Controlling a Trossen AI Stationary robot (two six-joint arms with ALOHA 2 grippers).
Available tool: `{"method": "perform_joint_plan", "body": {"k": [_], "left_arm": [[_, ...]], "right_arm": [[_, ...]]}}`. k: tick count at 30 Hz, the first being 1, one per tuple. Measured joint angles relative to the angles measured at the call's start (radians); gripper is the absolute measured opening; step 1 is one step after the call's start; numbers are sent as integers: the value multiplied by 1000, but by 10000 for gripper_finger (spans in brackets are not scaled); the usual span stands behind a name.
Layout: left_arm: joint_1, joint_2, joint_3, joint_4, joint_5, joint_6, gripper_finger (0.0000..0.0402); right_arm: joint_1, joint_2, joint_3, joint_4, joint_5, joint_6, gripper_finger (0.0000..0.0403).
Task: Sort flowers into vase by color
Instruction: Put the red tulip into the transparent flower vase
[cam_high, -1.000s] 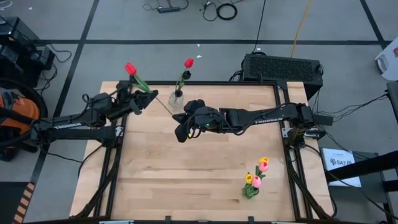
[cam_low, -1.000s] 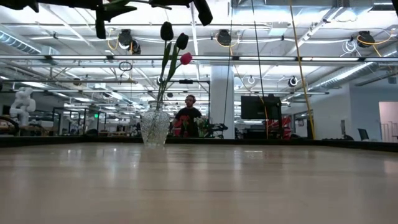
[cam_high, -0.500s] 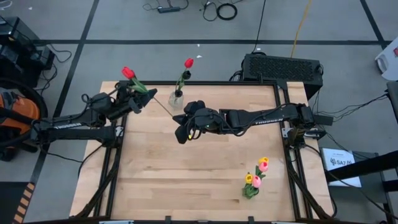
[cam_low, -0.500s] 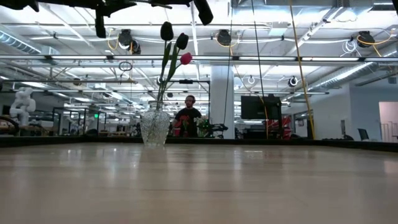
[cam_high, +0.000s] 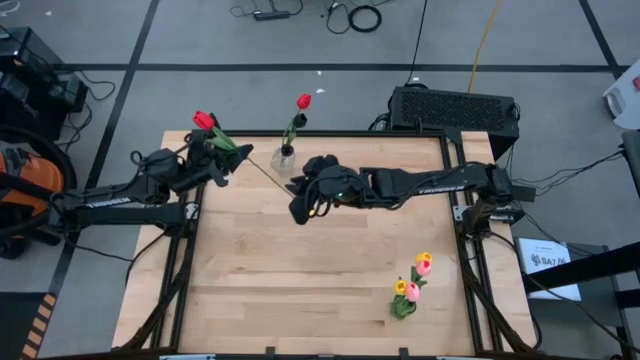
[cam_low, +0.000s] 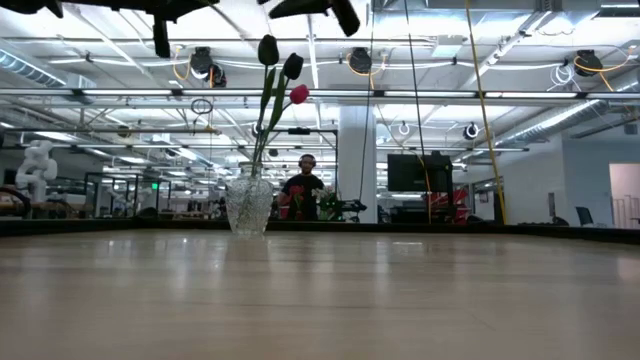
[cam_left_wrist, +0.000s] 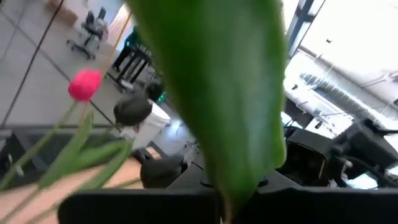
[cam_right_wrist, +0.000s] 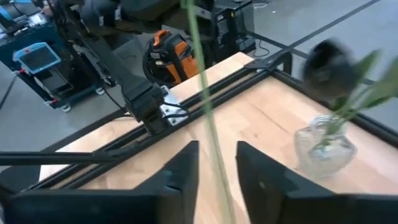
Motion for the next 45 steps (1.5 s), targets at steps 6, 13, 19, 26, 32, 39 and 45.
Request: {"method": "perform_joint_plan", "body": {"k": [6, 13, 19, 26, 32, 39, 45], "left_arm": [[75, -1, 101, -113, 41, 175, 5], [220, 70, 295, -476, 58, 401, 4], [372, 233, 343, -486, 215, 488, 4], [497, 345, 342, -373, 354, 515, 4], [552, 349, 342, -328, 377, 540, 4], [581, 434, 342, -277, 471, 544, 4], [581, 508, 341, -316, 516, 573, 4]], "right_arm": [[-9, -102, 0, -149, 3, 8, 153], [-8, -203, 1, -322, 15, 93, 163], [-8, -208, 1, -322, 64, 98, 156], [-6, -185, 0, -334, 62, 140, 155], [-6, -183, 0, -371, 63, 191, 155], [-6, -183, 0, -362, 69, 192, 155], [-6, -183, 0, -358, 69, 218, 155]]}}
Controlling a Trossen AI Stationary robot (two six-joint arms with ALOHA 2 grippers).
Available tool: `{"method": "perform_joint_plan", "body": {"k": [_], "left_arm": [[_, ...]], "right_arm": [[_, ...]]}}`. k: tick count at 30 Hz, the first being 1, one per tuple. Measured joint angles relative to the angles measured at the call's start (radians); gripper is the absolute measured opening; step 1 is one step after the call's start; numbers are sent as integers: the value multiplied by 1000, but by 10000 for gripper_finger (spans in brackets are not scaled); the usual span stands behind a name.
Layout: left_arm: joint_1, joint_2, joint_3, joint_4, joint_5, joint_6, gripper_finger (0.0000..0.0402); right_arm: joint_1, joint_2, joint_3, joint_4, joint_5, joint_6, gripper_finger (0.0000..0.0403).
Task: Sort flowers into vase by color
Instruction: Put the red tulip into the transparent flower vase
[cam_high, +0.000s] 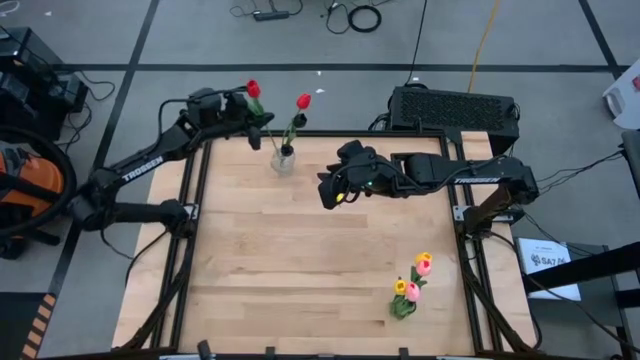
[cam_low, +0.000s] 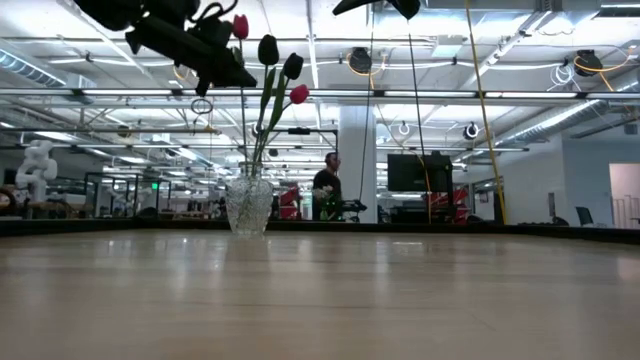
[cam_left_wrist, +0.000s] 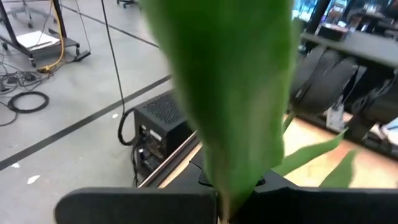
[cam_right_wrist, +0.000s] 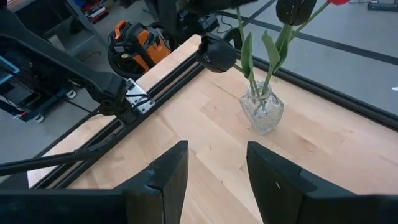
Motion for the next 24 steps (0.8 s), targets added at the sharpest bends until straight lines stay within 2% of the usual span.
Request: {"method": "perform_joint_plan", "body": {"k": [8, 13, 17, 24], "left_arm": [[0, 24, -133, 181, 0, 25, 4], [-14, 51, -179, 212, 4, 61, 7], [-33, 82, -185, 214, 7, 65, 33], [-56, 102, -185, 216, 11, 52, 66]], "right_arm": [[0, 0, 0, 0, 0, 26, 155], [0, 0, 0, 0, 8, 27, 155], [0, 0, 0, 1, 48, 26, 155], [0, 0, 0, 1, 52, 21, 155]]}}
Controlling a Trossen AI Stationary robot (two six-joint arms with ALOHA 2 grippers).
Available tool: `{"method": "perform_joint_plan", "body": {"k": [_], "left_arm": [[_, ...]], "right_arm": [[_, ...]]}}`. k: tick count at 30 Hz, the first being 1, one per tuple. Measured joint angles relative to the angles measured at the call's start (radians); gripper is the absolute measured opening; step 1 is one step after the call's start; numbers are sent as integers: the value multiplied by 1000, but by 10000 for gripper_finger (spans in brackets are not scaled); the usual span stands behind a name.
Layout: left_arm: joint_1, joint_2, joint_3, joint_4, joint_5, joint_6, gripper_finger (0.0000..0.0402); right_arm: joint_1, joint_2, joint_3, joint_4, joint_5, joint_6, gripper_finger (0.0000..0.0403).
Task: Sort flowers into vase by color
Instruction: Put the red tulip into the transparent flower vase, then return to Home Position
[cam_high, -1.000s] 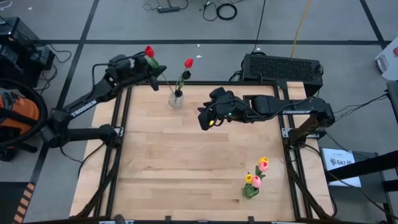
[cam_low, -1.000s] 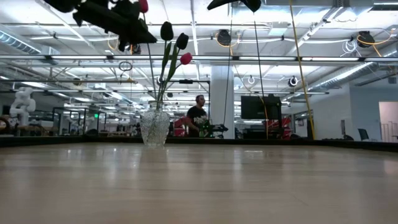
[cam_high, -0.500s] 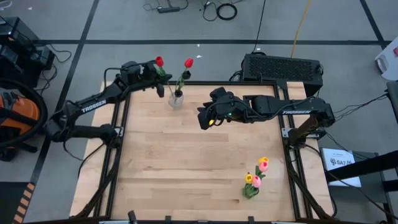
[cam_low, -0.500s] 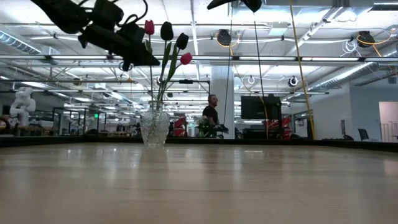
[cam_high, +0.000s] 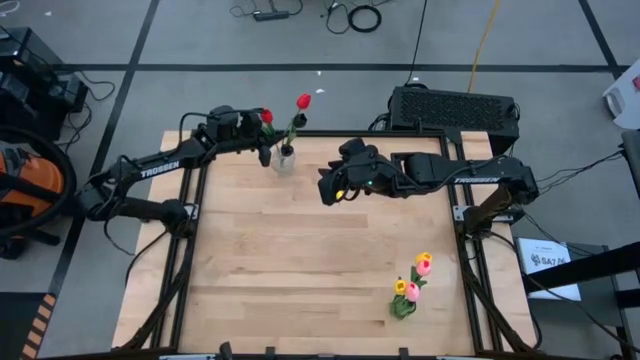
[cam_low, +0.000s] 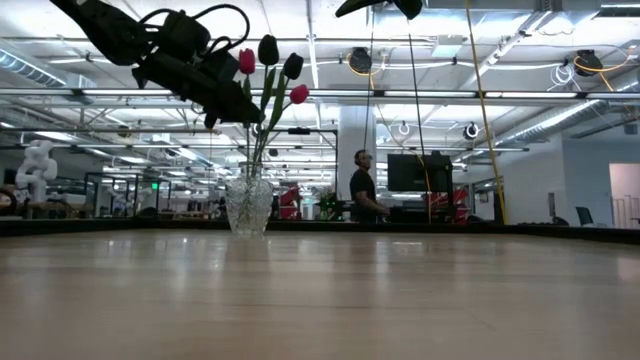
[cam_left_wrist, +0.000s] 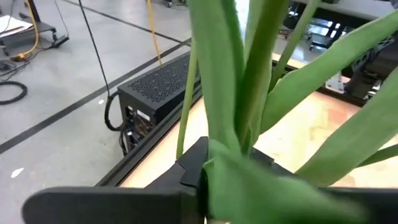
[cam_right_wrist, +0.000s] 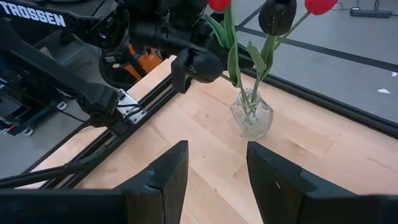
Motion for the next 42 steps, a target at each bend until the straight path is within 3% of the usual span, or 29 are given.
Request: {"method": "perform_joint_plan", "body": {"k": [5, 12, 19, 28, 36, 42], "left_arm": [[-4, 0, 0, 1, 13, 49, 94], [-5, -9, 0, -2, 16, 54, 173], [-5, -128, 0, -25, 9, 54, 227], [-5, -321, 0, -220, -8, 55, 234], [-4, -405, 0, -494, -115, 135, 234], [-4, -456, 0, -618, -120, 127, 234]], "right_arm": [[0, 0, 0, 0, 0, -3, 155], [0, 0, 0, -8, -3, -3, 155], [0, 0, 0, -10, 4, -10, 155], [-1, 0, 0, -10, 43, -22, 155], [-1, 0, 0, -8, 47, -22, 155], [-1, 0, 0, -8, 47, -25, 155]]}}
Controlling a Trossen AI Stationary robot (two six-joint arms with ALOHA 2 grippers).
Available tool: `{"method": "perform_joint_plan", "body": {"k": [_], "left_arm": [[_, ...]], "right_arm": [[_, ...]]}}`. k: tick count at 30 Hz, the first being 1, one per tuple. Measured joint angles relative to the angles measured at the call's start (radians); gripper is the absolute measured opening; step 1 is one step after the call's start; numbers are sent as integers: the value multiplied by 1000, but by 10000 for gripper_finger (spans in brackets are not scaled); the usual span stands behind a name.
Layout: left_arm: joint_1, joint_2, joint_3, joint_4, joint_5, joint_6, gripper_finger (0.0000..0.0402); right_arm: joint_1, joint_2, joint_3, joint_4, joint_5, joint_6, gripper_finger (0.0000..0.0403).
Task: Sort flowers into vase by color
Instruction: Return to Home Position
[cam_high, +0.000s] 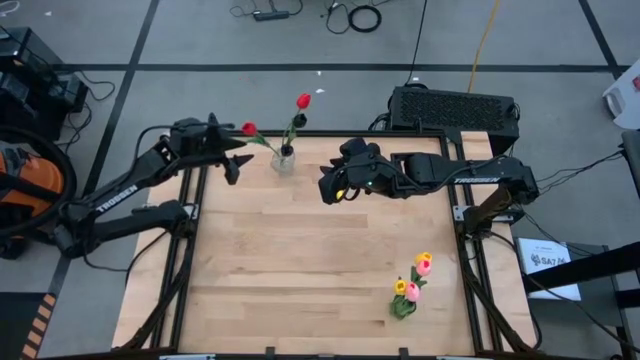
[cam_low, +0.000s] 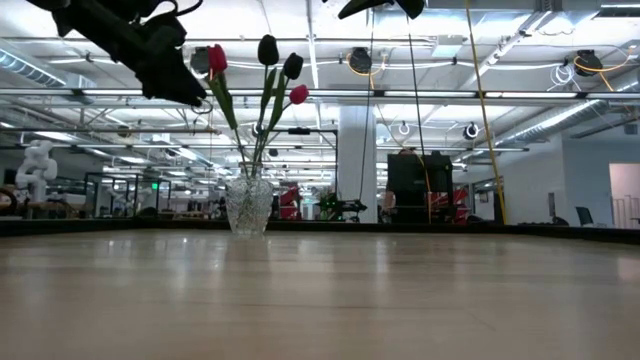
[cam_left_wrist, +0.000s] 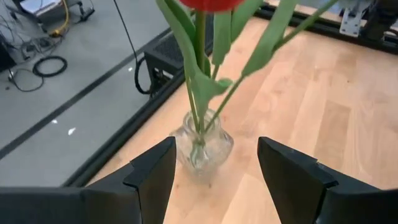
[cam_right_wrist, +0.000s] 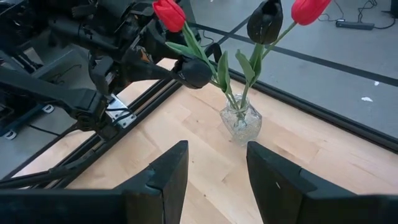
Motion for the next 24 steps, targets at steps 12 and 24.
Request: {"method": "perform_joint_plan", "body": {"k": [12, 24], "left_arm": [[-7, -82, 0, 28, 226, -255, 234], [-587, -217, -330, 569, -66, -421, 234]], "right_arm": [[0, 0, 0, 5, -82, -25, 155], [81, 0, 0, -310, -58, -143, 155]]}}
